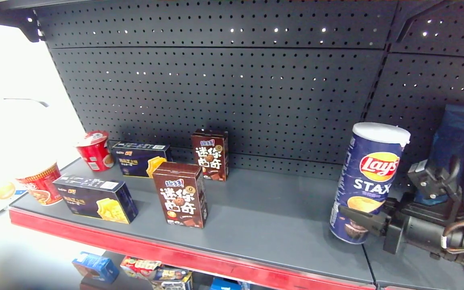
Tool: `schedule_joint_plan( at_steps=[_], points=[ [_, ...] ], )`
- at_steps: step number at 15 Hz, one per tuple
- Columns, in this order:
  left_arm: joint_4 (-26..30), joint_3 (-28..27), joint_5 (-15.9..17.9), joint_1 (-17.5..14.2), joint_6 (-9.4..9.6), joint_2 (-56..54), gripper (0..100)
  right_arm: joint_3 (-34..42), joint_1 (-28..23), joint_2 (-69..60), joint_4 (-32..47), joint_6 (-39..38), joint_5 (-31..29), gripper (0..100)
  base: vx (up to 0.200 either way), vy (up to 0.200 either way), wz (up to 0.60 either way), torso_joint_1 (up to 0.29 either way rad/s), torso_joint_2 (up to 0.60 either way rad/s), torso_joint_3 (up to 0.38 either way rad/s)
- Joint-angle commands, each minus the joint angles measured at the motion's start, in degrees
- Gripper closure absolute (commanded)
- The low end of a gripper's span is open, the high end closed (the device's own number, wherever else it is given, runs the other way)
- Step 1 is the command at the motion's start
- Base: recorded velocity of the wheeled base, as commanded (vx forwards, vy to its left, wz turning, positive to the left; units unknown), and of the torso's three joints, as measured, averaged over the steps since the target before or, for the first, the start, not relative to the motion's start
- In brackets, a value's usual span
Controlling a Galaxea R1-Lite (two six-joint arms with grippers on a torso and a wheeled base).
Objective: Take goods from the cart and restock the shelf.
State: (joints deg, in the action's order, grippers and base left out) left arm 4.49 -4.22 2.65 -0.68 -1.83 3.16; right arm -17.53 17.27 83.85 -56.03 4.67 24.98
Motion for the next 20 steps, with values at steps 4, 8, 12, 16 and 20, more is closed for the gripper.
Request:
schedule_joint_plan(
  at_steps=[4, 8, 12, 16, 20],
  points=[
    [-0.1, -0.3, -0.3, 0.0, -0.11, -0.4, 100, 4.4, 3.5, -10.7, 4.3, -0.5, -5.5, 100, 0.0, 0.0, 0.0, 0.0, 0.0, 0.0],
    [-0.2, 0.0, -0.4, 0.0, -0.72, -0.5, 100, 7.7, 8.4, -11.4, 3.9, -2.1, -8.3, 100, 0.0, 0.0, 0.0, 0.0, 0.0, 0.0],
    [-0.2, 0.5, -0.5, 0.0, -1.34, -0.5, 100, 7.2, 8.1, -8.8, 3.7, -2.9, -8.3, 100, 0.0, 0.0, 0.0, 0.0, 0.0, 0.0],
    [-0.3, 0.5, -1.1, 0.0, -1.34, -0.5, 100, 6.2, 8.3, -2.8, 0.7, -2.9, -8.4, 100, 0.0, 0.0, 0.0, 0.0, 0.0, 0.0],
    [-0.4, 0.6, -1.4, 0.0, -2.13, -0.6, 100, 7.2, 8.3, 1.9, -4.7, -3.0, -8.8, 100, 0.0, 0.0, 0.0, 0.0, 0.0, 0.0]
  ],
)
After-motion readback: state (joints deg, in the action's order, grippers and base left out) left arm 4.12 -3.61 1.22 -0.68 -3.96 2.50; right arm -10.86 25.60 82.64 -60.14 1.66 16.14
